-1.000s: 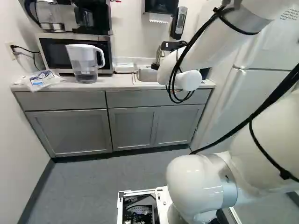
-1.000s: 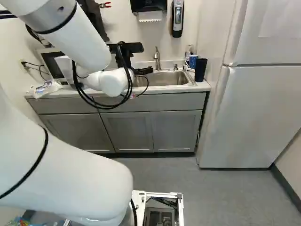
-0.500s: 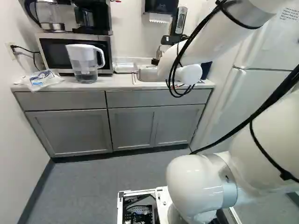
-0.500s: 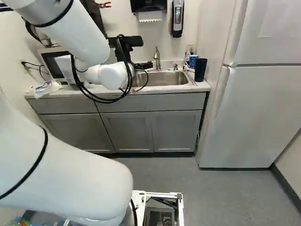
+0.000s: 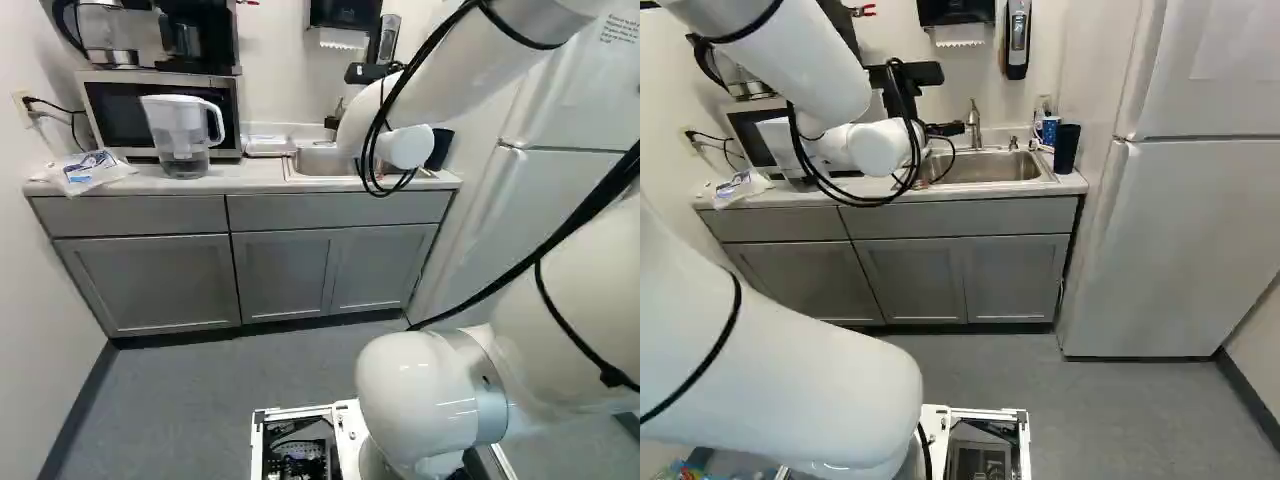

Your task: Rinse the cup and place it in the tray

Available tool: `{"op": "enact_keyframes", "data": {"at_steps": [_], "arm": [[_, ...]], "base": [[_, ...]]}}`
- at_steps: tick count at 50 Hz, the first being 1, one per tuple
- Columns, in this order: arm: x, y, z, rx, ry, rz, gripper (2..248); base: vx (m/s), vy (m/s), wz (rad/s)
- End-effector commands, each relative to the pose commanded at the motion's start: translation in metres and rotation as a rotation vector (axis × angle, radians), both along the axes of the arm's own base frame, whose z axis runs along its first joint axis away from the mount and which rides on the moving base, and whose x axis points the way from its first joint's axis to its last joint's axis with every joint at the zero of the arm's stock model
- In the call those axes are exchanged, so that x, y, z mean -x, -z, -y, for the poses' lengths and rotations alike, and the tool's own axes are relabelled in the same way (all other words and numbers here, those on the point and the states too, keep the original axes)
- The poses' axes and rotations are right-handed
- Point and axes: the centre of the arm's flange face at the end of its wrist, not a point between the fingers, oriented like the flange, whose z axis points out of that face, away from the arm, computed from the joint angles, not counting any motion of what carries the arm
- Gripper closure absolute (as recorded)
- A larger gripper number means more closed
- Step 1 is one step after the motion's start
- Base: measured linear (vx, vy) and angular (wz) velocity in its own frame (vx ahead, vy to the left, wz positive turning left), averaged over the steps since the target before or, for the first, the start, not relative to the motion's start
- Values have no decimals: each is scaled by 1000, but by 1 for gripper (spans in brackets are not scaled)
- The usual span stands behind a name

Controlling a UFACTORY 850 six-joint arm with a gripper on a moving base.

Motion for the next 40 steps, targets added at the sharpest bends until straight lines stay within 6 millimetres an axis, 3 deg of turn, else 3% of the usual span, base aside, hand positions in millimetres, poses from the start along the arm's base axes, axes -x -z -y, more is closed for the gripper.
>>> {"op": "enact_keyframes", "data": {"at_steps": [40], "arm": [[-12,-38,0,0,0,20,3]], "base": [[0,0,0]]}}
